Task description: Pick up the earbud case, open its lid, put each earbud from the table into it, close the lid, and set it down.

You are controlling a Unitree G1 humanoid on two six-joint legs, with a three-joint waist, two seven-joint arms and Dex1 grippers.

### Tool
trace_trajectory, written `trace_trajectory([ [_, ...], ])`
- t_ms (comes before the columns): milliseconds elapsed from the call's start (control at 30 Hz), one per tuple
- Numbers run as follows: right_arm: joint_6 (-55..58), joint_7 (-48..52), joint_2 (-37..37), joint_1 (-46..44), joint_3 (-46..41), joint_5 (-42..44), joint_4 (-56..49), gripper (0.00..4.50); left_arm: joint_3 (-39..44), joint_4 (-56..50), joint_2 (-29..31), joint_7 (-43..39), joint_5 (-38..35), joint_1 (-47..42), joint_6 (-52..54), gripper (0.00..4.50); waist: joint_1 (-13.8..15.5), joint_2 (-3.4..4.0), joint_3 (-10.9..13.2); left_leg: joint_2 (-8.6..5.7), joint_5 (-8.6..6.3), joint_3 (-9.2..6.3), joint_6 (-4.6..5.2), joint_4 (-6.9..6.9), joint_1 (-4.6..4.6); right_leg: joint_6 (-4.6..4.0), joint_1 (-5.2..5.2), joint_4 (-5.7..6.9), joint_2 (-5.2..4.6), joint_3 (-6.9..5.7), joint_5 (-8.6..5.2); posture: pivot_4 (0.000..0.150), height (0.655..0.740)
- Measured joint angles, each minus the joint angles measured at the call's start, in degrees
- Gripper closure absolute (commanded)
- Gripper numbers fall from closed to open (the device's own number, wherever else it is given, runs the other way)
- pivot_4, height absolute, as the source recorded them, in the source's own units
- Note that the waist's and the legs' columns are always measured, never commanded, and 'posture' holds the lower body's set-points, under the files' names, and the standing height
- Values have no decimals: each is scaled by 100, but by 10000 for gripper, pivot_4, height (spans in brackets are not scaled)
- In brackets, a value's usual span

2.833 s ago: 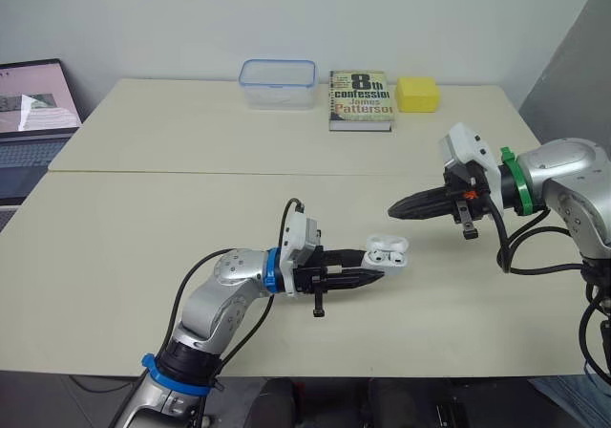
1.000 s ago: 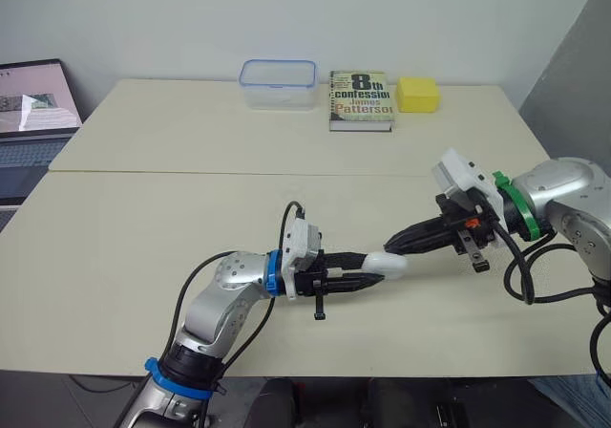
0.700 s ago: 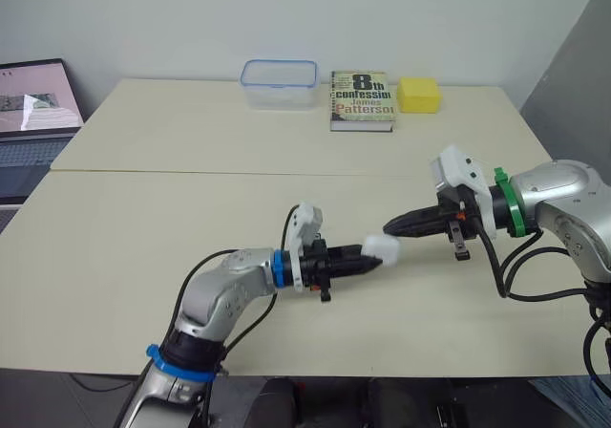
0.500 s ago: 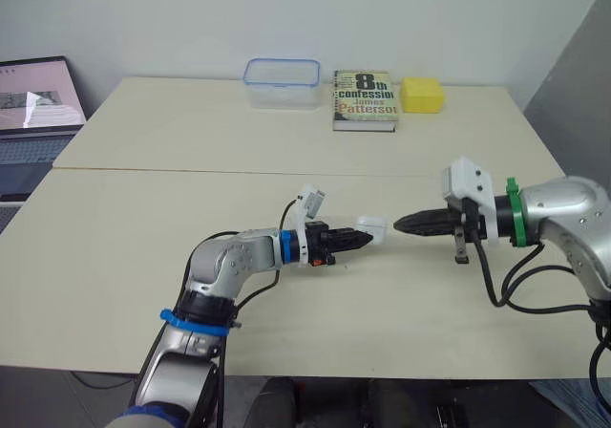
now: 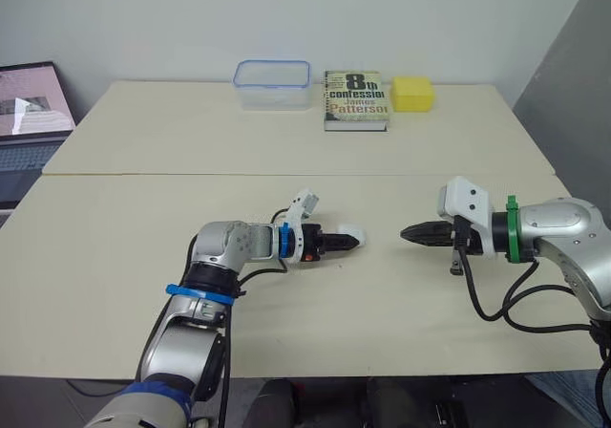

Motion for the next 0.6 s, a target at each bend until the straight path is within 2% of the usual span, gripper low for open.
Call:
trace_trajectory([
  [100, 20, 7, -1, 13, -5, 2, 3, 45000, -39, -561, 328, -163, -10, 304, 7, 212, -72, 3, -2, 4, 0, 3, 0, -4, 9, 0, 0, 2, 2, 12, 0, 1500, 7387],
  [200, -62, 138, -61, 66, -3, -2, -3, 39173, -48, -1418, 916, -306, -30, 805, 13, 0, -124, 5, -2, 7, -1, 4, 1, -9, 19, -1, -2, 8, 13, 21, 0, 1500, 7387],
  [333, -168, 348, -246, 184, 9, -10, -18, 25013, -50, -2324, 1794, -553, 63, 1461, -259, 0, -105, 5, -3, 16, -2, -3, 1, -12, 17, -1, -3, 8, 17, 17, 0, 1500, 7387],
  [433, -340, 511, -375, 195, -41, -5, -64, 14400, 20, -3061, 2642, -982, 528, 2275, -1427, 0, -94, 8, 0, 26, -2, 2, 1, -13, -5, -7, -25, 1, 12, 24, 2, 1500, 7387],
  [533, -657, 691, -512, 214, -230, -3, -57, 3459, 509, -3529, 3146, -1623, 721, 2847, -2621, 0, -5, 8, 2, 16, -2, 4, 0, -11, -20, -11, -35, -6, -10, 21, 4, 1500, 7387],
  [600, -965, 784, -541, 215, -399, -7, 9, 3459, 889, -3775, 3402, -1804, 753, 3128, -3027, 0, 59, 8, 3, 2, -2, 6, 2, -10, -21, -10, -31, -12, -39, 17, 3, 1500, 7387],
])
